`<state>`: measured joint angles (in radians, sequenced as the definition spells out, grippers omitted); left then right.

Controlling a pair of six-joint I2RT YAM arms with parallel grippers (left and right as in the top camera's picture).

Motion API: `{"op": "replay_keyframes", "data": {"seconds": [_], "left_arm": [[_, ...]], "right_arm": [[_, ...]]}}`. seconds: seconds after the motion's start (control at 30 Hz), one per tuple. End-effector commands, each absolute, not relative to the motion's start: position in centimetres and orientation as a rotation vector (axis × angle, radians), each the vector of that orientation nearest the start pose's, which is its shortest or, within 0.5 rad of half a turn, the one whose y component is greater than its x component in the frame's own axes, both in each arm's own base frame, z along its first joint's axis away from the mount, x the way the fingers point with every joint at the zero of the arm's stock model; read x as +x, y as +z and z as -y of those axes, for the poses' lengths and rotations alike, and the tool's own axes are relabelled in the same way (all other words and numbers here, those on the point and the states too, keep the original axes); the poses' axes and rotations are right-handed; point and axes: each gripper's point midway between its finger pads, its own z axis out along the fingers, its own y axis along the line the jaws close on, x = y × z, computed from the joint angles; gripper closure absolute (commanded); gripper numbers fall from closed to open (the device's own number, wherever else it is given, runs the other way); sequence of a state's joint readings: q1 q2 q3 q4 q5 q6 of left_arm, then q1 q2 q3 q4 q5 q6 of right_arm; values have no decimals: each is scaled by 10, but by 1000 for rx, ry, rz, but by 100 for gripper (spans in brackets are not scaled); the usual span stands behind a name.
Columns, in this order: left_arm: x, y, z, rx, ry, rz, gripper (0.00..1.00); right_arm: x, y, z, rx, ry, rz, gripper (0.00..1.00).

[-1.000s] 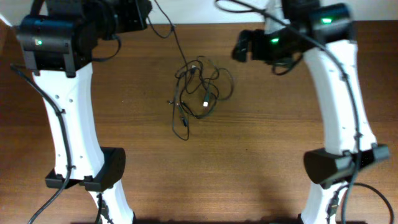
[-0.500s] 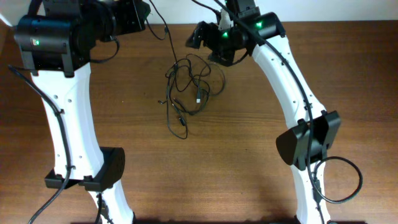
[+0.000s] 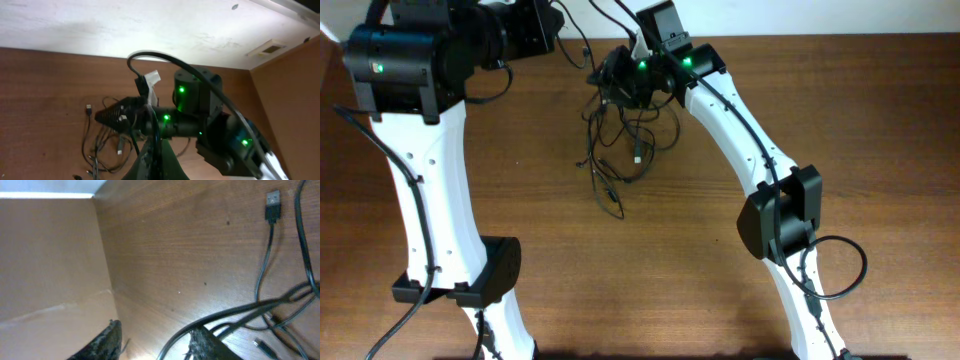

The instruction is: Untangle cables

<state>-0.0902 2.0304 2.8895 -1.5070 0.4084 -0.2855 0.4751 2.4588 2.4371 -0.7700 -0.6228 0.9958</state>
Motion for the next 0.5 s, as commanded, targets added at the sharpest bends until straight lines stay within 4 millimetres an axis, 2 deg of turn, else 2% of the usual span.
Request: {"op": "replay_keyframes", "data": {"seconds": [0.0,0.03,0.07,0.13,0.2,0.27,0.33,0.37,0.4,0.43,0.47], "left_arm": [[416,453,109,25,-685,-2191,100],[416,453,109,25,-686,-2192,100],[416,453,109,25,-686,-2192,100],[416,452,109,25,-685,-2192,100],[416,452,109,25,-685,-2192,100],[417,454,109,26,-685,-2186,100],[418,456,110,31,-689,-2175,100],[417,458,113,46,-709,-2166,100],[417,460,115,57,-725,-2160,100],[416,461,117,63,-737,-2158,100],[416,461,117,65,-740,-2159,100]], "right_arm": [[515,174,-375,357,1307,-2614,83],[517,174,-374,352,1299,-2605,94],[520,176,-373,308,1289,-2589,96],[525,175,-366,214,1248,-2566,96],[529,182,-347,138,1218,-2556,96],[518,192,-340,-23,1273,-2554,96],[501,181,-334,-87,1273,-2628,95],[496,177,-332,-115,1257,-2650,91],[491,173,-330,-158,1239,-2666,78],[486,170,-328,-181,1226,-2685,52],[483,168,-326,-171,1223,-2705,38]]}}
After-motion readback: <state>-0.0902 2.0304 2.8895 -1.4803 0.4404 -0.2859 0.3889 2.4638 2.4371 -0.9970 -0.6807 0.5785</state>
